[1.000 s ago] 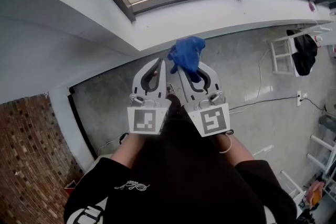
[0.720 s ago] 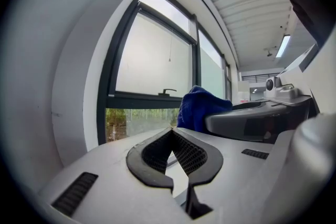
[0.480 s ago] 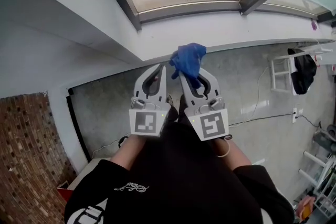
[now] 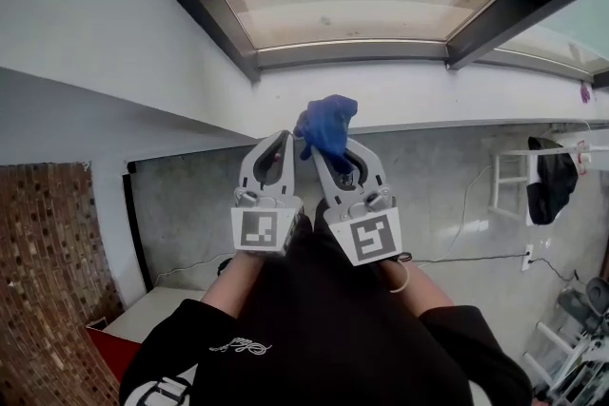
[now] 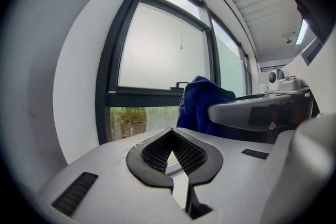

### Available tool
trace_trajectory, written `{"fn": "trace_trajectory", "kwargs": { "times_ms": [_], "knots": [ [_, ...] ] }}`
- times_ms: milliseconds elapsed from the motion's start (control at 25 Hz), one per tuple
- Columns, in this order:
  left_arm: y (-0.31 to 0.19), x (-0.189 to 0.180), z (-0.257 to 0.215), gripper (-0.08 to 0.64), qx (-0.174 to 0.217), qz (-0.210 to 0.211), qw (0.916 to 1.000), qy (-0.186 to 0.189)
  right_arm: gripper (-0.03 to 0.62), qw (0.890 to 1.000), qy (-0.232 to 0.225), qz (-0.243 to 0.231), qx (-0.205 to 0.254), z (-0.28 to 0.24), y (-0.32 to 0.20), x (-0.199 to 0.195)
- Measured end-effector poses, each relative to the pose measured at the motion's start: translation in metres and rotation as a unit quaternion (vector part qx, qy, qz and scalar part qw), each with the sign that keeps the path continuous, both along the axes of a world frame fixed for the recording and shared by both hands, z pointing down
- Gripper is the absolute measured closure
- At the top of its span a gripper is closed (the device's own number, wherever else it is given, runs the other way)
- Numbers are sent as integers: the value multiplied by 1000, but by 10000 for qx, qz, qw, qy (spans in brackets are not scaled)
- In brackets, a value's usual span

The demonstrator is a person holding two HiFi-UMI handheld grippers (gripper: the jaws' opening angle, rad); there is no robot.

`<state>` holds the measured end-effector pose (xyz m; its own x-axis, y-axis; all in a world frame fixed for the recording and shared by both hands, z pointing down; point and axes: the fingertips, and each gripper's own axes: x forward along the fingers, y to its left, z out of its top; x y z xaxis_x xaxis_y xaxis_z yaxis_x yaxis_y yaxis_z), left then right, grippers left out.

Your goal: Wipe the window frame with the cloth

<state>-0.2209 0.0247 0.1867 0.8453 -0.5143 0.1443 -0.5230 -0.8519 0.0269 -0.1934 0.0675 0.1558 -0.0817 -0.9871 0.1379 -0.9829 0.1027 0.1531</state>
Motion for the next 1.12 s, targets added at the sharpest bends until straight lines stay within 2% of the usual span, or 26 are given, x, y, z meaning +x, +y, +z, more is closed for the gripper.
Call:
{"fn": "trace_trajectory", "kwargs": {
  "times_ms": [240, 520, 600, 800, 1000, 1120],
  "knots": [
    [-21, 16, 7, 554, 1, -759, 9963, -406, 538, 9990, -181, -391, 96, 6, -23, 44],
    [-47, 13, 3, 554, 108, -1282, 9901, -563, 538, 9954, -376, -855, 192, 10, -55, 42],
    [-56, 12, 6, 554, 95, -1356, 9891, -574, 540, 9948, -347, -955, 115, 15, -66, 39],
    [-87, 8, 12, 554, -19, -1491, 9883, -322, 539, 9942, -301, -1035, 28, 21, -102, 33],
    [-132, 11, 18, 554, 32, -1386, 9898, -314, 538, 9939, -386, -1013, -189, 28, -155, 33],
    [-159, 14, 22, 554, 45, -1267, 9913, -341, 539, 9946, -273, -954, -302, 32, -190, 33]
  ]
}}
